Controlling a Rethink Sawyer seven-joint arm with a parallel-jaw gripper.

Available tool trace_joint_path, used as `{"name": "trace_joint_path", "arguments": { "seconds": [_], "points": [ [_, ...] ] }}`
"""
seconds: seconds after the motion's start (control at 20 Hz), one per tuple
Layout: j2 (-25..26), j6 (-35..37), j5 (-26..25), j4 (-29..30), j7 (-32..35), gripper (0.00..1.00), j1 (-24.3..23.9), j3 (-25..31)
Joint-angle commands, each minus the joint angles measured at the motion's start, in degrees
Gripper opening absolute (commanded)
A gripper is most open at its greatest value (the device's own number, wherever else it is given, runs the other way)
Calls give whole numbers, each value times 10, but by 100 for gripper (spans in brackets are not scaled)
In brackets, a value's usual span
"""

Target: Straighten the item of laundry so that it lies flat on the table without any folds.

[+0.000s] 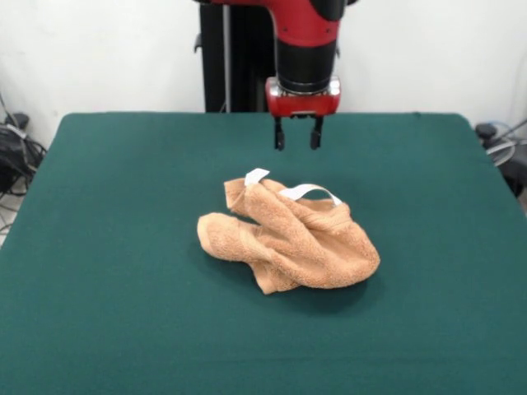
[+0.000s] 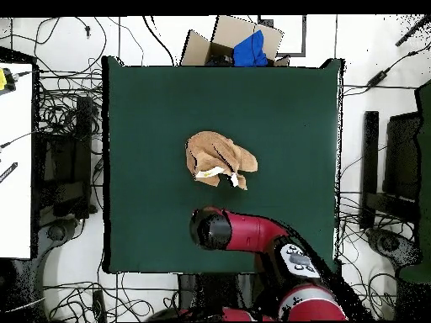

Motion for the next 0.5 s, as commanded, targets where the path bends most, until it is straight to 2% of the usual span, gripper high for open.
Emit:
{"name": "trace_joint_path", "arguments": {
  "seconds": [0.05,0.5],
  "points": [
    [35,-39,-33,-30,56,100,2,14],
    [51,-49,-43,-40,65,100,4,10]
  ]
}}
